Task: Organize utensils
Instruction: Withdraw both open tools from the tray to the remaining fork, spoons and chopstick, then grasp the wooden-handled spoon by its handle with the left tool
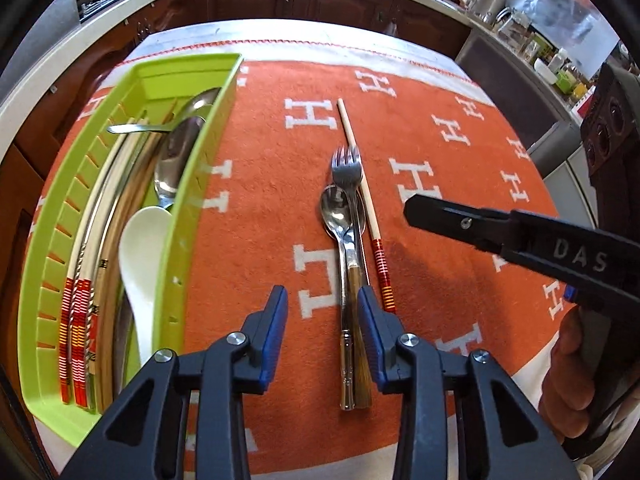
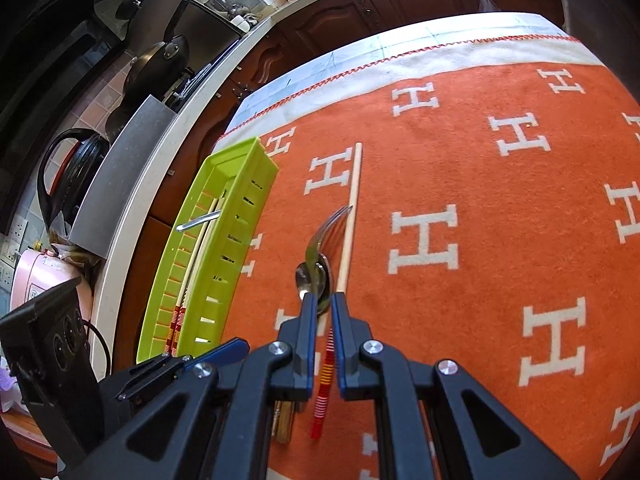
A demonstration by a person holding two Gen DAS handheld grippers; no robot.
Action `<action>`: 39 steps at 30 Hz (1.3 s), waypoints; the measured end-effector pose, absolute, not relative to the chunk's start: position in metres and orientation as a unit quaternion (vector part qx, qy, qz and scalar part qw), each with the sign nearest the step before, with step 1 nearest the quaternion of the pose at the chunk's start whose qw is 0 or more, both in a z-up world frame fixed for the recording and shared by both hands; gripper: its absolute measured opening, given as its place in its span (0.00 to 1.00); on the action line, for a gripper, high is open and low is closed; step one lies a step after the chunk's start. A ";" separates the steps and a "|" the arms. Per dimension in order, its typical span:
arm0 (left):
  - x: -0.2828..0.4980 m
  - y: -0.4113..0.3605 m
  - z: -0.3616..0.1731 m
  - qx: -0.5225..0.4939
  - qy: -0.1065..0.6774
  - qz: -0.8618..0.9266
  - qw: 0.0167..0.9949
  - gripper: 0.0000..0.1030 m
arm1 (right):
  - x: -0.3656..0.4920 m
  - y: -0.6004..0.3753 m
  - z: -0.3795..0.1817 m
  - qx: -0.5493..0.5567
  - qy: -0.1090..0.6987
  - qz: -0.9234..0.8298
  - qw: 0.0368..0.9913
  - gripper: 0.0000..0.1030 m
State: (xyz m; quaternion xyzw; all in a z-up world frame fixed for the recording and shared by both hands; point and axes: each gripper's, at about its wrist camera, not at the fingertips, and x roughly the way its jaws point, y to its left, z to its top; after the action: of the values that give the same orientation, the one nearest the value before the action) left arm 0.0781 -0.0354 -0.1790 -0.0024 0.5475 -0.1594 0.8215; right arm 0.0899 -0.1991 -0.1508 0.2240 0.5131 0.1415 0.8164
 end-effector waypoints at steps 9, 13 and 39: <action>0.085 -0.037 -0.182 -0.012 0.550 -0.155 0.821 0.33 | 0.087 -0.207 -0.156 0.231 0.513 0.146 0.814 0.09; 0.085 -0.035 -0.182 -0.007 0.550 -0.152 0.821 0.33 | 0.086 -0.207 -0.154 0.229 0.509 0.151 0.816 0.09; 0.084 -0.044 -0.189 0.058 0.535 -0.116 0.835 0.10 | 0.082 -0.202 -0.158 0.232 0.511 0.160 0.812 0.09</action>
State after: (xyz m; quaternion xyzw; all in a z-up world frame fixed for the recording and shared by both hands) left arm 0.0835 -0.0443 -0.1894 0.0584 0.5347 -0.1156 0.8350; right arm 0.0815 -0.2017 -0.1584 0.2317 0.5111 0.1596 0.8122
